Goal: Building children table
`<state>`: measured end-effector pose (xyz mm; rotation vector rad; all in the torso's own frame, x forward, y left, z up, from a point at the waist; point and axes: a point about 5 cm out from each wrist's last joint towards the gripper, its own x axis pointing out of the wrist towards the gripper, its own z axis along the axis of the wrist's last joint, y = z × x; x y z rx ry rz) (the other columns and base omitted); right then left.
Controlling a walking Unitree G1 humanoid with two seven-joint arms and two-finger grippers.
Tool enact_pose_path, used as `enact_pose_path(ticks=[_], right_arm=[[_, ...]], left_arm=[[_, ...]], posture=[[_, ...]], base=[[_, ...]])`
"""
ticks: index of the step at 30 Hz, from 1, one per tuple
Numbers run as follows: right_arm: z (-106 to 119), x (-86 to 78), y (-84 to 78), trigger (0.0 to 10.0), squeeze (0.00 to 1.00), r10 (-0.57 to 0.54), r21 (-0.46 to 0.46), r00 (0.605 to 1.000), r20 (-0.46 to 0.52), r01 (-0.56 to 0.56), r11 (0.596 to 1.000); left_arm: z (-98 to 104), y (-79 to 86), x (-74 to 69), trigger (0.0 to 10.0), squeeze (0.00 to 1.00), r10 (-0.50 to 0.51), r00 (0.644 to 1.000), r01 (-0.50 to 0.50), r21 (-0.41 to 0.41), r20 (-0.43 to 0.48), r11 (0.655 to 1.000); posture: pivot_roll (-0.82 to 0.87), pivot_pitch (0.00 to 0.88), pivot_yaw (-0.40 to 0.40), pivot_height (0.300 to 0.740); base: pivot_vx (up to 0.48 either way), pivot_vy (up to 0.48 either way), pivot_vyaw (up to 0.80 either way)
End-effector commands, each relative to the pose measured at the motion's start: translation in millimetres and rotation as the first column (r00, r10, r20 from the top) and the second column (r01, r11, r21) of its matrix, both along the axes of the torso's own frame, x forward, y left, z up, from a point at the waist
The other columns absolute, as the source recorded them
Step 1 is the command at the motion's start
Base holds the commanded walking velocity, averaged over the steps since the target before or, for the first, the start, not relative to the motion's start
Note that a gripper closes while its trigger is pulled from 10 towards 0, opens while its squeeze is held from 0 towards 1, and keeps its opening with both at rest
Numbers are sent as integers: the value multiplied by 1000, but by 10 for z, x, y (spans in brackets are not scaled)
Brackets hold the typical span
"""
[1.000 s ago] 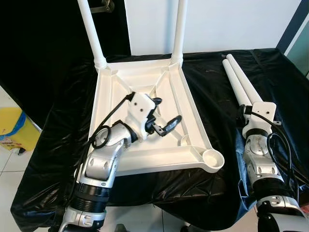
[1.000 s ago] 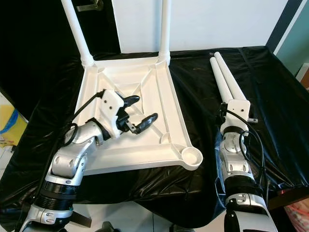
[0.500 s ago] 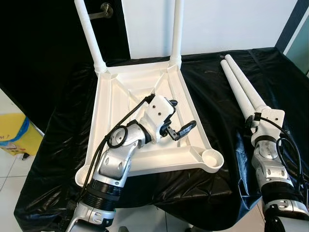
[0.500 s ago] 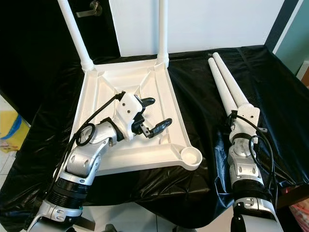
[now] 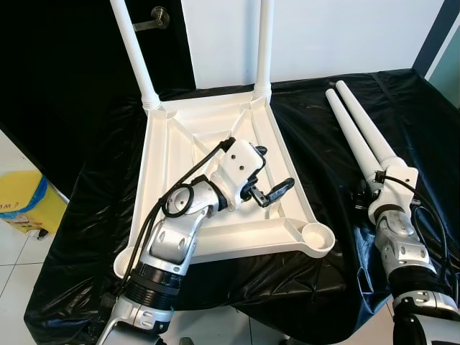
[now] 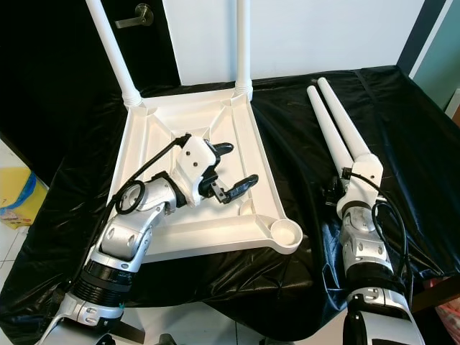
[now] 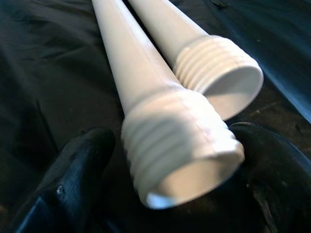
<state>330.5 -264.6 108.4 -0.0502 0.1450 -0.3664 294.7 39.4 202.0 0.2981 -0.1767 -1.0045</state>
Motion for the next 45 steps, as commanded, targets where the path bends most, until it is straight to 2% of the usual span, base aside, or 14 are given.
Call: enact_pose_path(ticks=[1,4,9,14,20,21,23,24,33,34,36,37,40,45], right_arm=[[11,25,-27,10000,0,7,19,1000,-5,-7,1000],[24,53,-28,10000,0,25,34,1000,-9,-25,999],[16,164,70,10000,0,150,114,988,-46,-144,983],[0,203,143,10000,0,219,93,972,-86,-210,973],[-16,224,173,10000,0,262,130,961,-92,-249,960],[-18,225,176,3255,0,268,136,959,-92,-255,957],[-19,230,175,3255,0,280,143,956,-88,-266,953],[-20,230,179,0,0,281,153,956,-82,-267,952],[132,228,222,0,0,306,117,952,23,-307,945],[239,202,251,3490,0,319,94,944,89,-327,940],[272,189,263,3490,0,324,88,940,107,-333,939],[325,165,290,10000,0,338,70,931,137,-349,934],[407,86,364,10000,0,365,61,913,182,-381,923],[418,-59,459,10000,0,406,36,896,181,-418,908]], left_arm=[[4,24,66,10000,0,127,992,-126,-20,26,992],[10,21,68,10000,0,128,991,-128,-20,28,992],[35,22,80,10000,0,137,990,-136,-20,37,991],[46,17,86,10000,0,141,989,-141,-21,42,990],[62,31,101,10000,0,158,986,-157,-24,47,987],[64,34,103,10000,0,160,986,-159,-25,48,987],[67,41,107,10000,0,166,985,-165,-25,50,986],[69,45,109,10000,0,169,984,-168,-25,51,985],[95,55,119,10000,0,182,982,-180,-32,58,983],[101,59,120,10000,0,186,981,-184,-35,59,982],[101,61,120,10000,0,187,981,-185,-36,60,982],[101,64,121,10000,0,189,980,-187,-36,60,982],[97,65,124,10000,0,192,980,-190,-37,59,981],[101,53,130,10000,0,191,980,-189,-37,61,981]], posture=[[-118,41,62,740],[-113,43,61,740],[-110,51,60,740],[-107,57,57,740],[-98,67,44,740],[-98,67,44,740],[-97,69,42,740],[-96,70,39,740],[-96,74,34,740],[-98,77,32,740],[-98,78,32,740],[-101,80,32,740],[-106,81,32,740],[-113,81,31,740]], base=[[0,0,0],[0,0,0],[0,0,0],[0,0,0],[0,0,0],[0,0,0],[0,0,0],[0,0,0],[0,0,0],[0,0,0],[0,0,0],[0,0,0],[0,0,0],[0,0,0]])
